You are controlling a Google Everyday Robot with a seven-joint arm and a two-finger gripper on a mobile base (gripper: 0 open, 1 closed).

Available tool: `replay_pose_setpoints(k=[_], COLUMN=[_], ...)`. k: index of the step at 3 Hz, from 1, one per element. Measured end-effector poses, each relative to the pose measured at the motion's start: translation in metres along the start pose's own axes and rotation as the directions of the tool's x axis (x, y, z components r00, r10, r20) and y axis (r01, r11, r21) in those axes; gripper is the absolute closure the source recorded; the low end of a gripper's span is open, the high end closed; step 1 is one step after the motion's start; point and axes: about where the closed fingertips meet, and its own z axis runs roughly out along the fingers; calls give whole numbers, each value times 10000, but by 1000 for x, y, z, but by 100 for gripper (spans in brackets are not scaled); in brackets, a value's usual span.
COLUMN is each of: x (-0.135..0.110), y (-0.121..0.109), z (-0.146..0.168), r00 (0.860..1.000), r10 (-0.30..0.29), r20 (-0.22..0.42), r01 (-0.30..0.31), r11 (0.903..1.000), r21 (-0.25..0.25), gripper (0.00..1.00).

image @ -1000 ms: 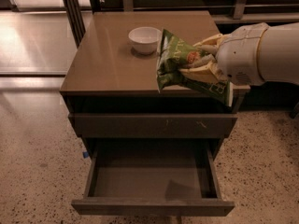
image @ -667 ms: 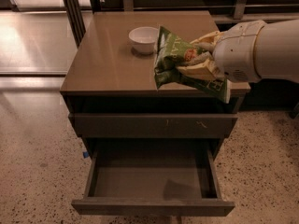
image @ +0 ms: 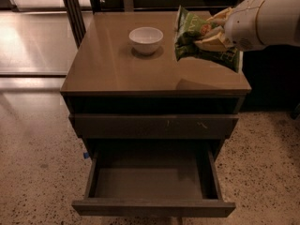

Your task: Pick green jalapeno chip bag from middle drawer and place on counter

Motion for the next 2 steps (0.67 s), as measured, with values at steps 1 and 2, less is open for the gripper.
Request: replay_pose_setpoints(k=[1, 2], x=[28, 53], y=[-40, -64], z=[30, 56], r00=[9978, 9949], r10=[-69, 148], r20=[-662, -997], r01=[80, -125], r11=[9998, 9997], r21=[173, 230], gripper=[100, 100])
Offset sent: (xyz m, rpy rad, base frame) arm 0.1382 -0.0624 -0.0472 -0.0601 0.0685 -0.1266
